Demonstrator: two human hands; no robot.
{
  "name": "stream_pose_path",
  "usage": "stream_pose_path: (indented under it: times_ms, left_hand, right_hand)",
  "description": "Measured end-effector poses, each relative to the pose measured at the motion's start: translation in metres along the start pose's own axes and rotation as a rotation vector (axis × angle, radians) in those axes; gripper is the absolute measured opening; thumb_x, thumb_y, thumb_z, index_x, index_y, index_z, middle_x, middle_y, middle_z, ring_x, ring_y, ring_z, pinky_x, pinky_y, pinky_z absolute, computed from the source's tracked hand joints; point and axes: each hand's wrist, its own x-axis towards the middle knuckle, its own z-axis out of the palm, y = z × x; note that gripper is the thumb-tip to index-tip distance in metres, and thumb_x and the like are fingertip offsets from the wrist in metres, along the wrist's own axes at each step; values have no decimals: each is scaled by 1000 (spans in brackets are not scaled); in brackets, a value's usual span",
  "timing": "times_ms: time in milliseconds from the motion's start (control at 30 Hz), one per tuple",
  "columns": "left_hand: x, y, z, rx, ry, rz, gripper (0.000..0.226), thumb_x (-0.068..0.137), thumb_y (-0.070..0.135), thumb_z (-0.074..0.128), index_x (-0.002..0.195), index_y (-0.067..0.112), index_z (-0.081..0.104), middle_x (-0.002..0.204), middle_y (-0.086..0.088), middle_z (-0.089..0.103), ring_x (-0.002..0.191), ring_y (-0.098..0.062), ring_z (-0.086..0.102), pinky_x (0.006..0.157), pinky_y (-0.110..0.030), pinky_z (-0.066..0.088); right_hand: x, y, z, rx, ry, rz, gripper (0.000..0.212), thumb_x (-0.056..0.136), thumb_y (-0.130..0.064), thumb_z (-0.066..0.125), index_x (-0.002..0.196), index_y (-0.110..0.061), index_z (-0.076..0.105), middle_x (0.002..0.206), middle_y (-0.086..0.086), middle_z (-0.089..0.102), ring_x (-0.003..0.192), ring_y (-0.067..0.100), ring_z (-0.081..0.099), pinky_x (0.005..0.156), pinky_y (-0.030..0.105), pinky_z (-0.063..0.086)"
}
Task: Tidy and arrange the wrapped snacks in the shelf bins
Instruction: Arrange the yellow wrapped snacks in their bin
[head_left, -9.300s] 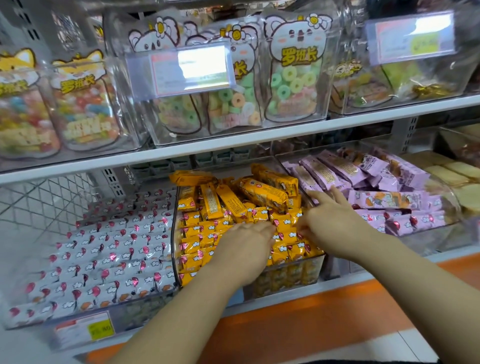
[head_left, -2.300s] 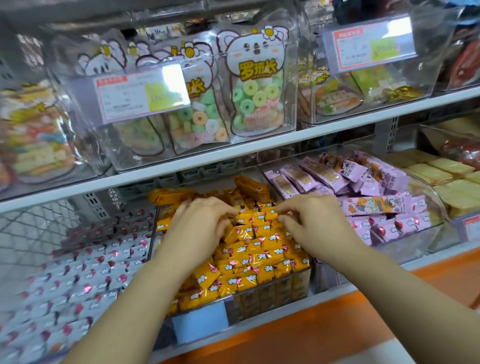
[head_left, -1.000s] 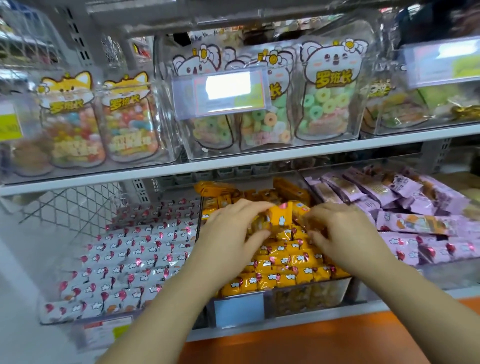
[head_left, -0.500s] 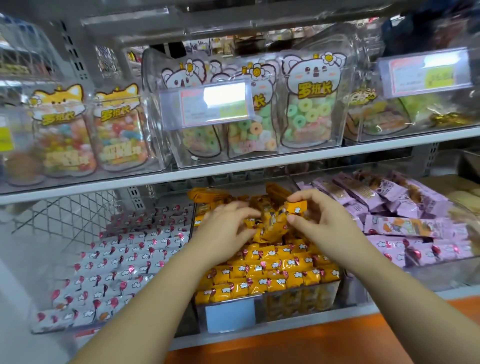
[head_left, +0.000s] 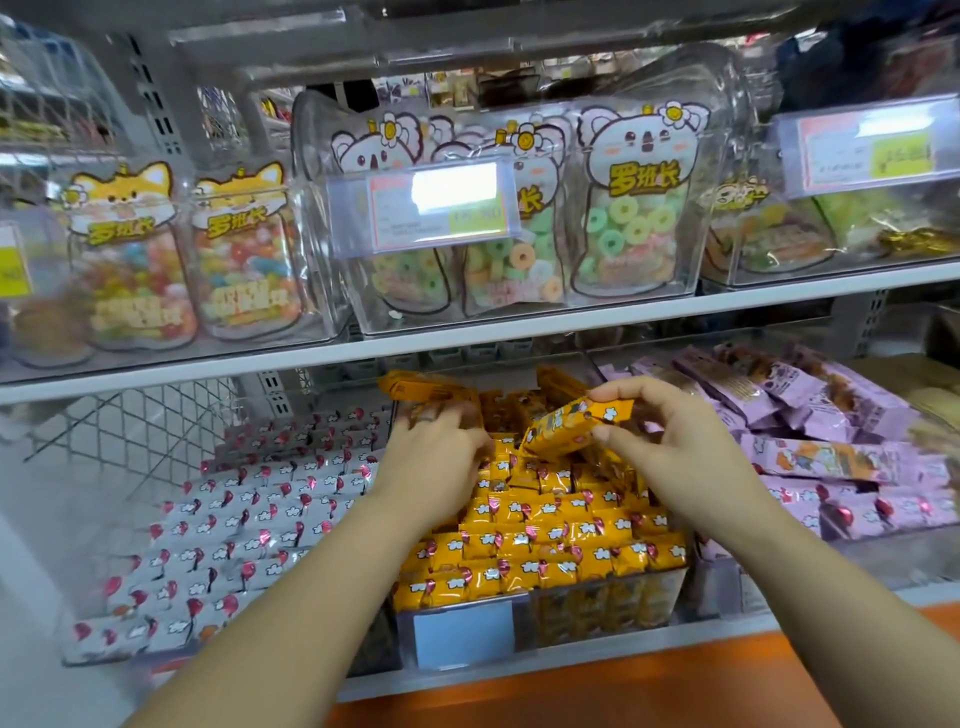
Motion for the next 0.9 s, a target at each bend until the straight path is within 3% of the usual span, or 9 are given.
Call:
stream_pose_path:
  times_ms: [67,167,233,400,500,600,700,800,900]
  left_hand:
    - [1,5,-2,-7,15,56,27,96,33,46,119,38,61,130,8,45,125,-17,35,104,-36,24]
    - [3,14,2,68,-55,131,28,98,29,45,121,34,61,122,5,58,119,-18,47,103,-36,27]
    - [5,17,7,107,-99,135,30,98,24,47,125,33,59,121,3,62,118,-19,50,103,-38,29]
    - [14,19,11,60,-188,112,28,95,32,54,122,28,61,118,1,64,115,-22,52,100,-38,33]
    - [16,23,11,-13,-177,96,28,94,39,54,117,28,63,115,2,66,110,-23,55,96,-35,37]
    - [17,26,14,-117,-188,60,26,93,42,55,116,33,61,110,5,67,110,-20,56,99,-35,36]
    - [19,30,11,-104,-218,60,21,93,42,54,111,34,60,102,7,67,107,-19,56,99,-35,34]
    - [20,35,5,-42,-179,62,12,97,36,49,91,27,54,81,7,56,96,-20,57,87,-31,33]
    - [20,39,7,-41,-132,-17,8,98,27,47,91,26,51,86,3,63,92,-22,60,88,-34,36]
  right_hand:
    - [2,-3,-1,-30,14,-37,26,85,-15,67,102,-34,61,89,-17,60,78,-12,54,61,0,39]
    - [3,-3,1,-6,2,-25,31,88,-11,62,108,-34,58,71,-3,60,57,-8,54,53,6,40]
    - [3,-3,4,36,-24,-14,33,91,-8,58,110,-35,57,74,1,66,61,-5,61,57,10,45]
    - [3,-5,9,-19,48,-64,18,83,-18,69,93,-32,62,69,-16,53,53,-1,52,52,10,38]
    - [5,-3,10,-57,170,-80,14,79,-24,72,81,-31,62,76,-16,58,55,-3,49,55,13,33]
    - [6,-1,10,-57,244,-92,13,80,-23,71,83,-32,61,64,-16,54,54,-2,50,52,16,33]
    - [7,-1,9,-61,270,-76,17,80,-26,69,91,-32,57,62,-6,55,49,11,47,49,32,43]
    - [6,0,7,-54,259,-76,20,79,-23,70,92,-31,56,57,-8,49,48,8,44,48,24,39]
    - [5,0,4,-59,246,-84,21,80,-22,70,89,-33,56,57,-9,51,49,7,46,49,20,39]
